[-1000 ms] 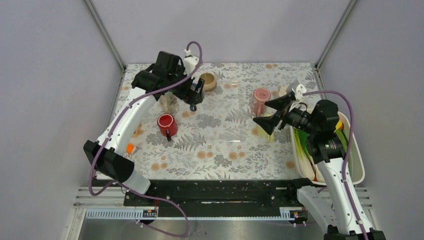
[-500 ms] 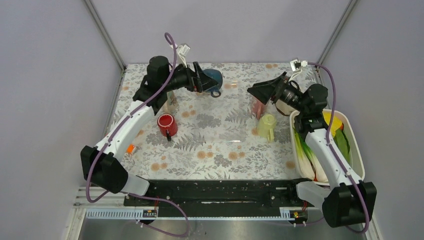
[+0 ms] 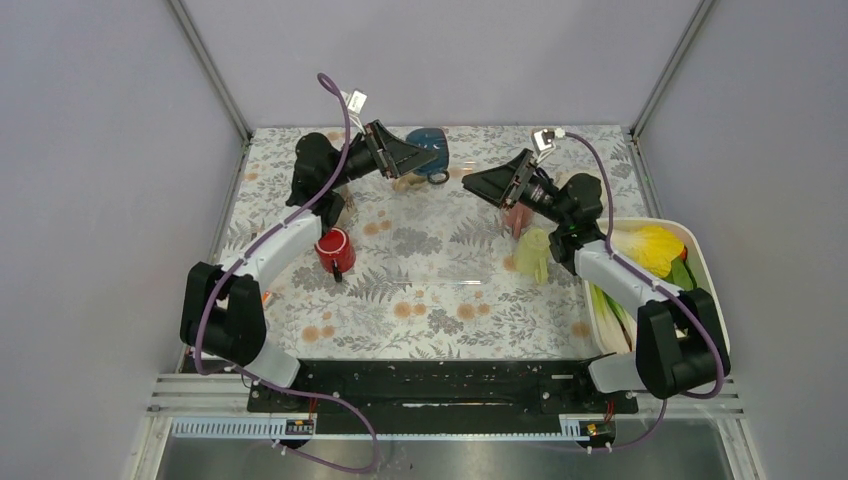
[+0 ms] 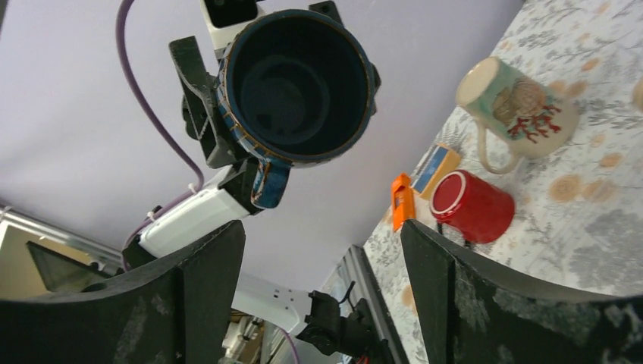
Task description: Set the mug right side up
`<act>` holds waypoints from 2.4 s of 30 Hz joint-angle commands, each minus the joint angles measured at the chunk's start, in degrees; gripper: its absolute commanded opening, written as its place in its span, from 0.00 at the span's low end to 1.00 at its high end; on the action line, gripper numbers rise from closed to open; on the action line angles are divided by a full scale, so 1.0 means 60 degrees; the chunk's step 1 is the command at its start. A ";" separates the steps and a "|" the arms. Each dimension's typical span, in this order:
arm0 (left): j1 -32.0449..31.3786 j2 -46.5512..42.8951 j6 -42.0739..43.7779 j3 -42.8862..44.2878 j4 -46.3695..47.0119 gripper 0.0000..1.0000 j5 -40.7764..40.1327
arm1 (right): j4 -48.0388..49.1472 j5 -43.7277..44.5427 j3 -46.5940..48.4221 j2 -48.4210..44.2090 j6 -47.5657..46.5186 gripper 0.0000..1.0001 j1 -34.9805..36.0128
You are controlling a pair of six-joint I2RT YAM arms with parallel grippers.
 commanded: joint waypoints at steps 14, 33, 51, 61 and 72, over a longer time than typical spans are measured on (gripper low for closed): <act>-0.0203 -0.0255 0.0046 -0.0704 0.2393 0.00 0.0425 | 0.2128 0.0820 0.0021 0.0481 0.1529 0.76 0.1314; -0.0670 -0.0386 0.0788 -0.0964 0.1958 0.00 0.0494 | 0.1694 0.1332 -0.0108 0.0647 0.1728 0.54 0.1351; -0.1105 -0.0499 0.1585 -0.1165 0.1219 0.00 0.0545 | 0.1408 0.1538 -0.0104 0.0497 0.1977 0.43 0.1350; -0.1277 -0.0541 0.1923 -0.1233 0.0917 0.00 0.0624 | 0.1296 0.1702 -0.0142 0.0324 0.1958 0.15 0.1286; -0.1341 -0.0699 0.2301 -0.1200 0.0331 0.33 0.0787 | 0.1481 0.1465 0.0130 -0.0181 0.1991 0.00 0.0530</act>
